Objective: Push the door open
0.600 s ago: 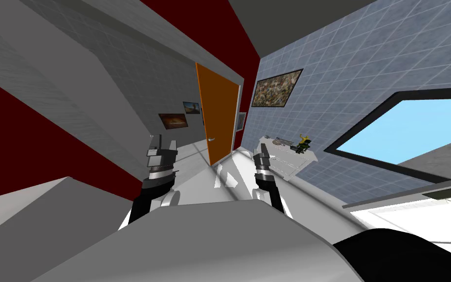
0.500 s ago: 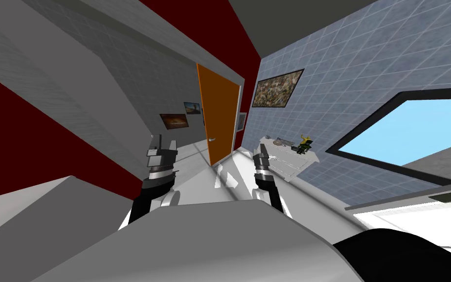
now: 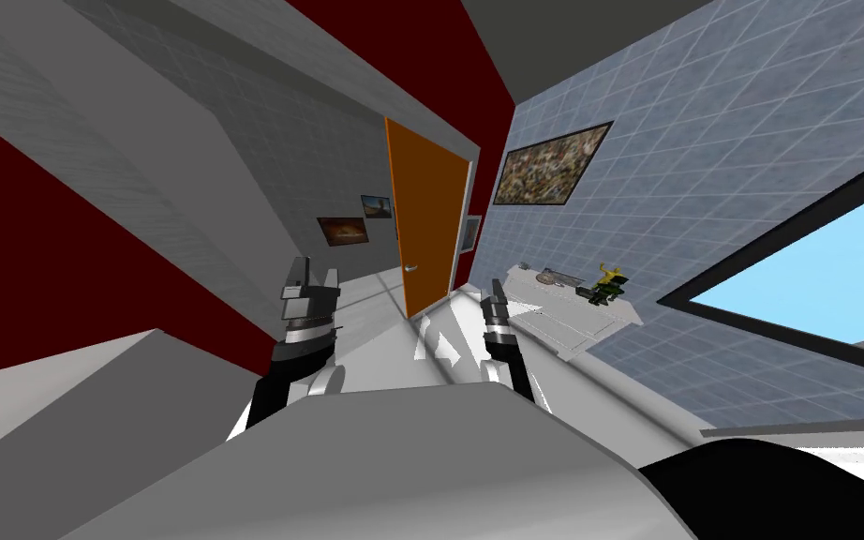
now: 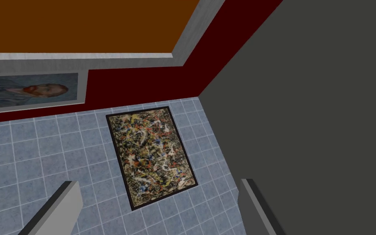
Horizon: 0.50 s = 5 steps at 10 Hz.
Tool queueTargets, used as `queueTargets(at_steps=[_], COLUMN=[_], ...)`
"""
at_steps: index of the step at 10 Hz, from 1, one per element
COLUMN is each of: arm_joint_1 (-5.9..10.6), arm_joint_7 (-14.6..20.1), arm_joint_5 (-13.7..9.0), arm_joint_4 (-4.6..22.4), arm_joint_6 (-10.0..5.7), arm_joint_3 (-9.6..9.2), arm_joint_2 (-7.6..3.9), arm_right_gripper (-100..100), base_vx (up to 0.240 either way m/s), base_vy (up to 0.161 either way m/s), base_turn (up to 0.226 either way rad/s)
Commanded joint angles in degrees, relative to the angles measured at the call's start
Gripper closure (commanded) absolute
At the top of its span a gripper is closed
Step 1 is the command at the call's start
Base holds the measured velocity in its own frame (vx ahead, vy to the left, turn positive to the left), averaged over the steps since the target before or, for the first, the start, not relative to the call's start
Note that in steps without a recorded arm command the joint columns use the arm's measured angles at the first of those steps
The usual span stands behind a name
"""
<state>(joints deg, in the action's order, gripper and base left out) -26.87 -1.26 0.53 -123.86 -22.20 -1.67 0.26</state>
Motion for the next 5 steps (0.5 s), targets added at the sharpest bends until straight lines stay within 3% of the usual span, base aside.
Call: queueTargets(at_steps=[1, 5], arm_joint_1=[0.58, 2.97], arm_joint_7=[0.1, 0.1], arm_joint_5=[-0.2, -0.9], arm_joint_4=[1.8, 7.8], arm_joint_6=[-0.61, -2.19], arm_joint_3=[0.11, 0.59], arm_joint_2=[-0.46, -1.55], arm_right_gripper=[-100, -100], base_vx=[0.067, 0.076], base_vy=[-0.018, -0.013], base_turn=[0.120, 0.126])
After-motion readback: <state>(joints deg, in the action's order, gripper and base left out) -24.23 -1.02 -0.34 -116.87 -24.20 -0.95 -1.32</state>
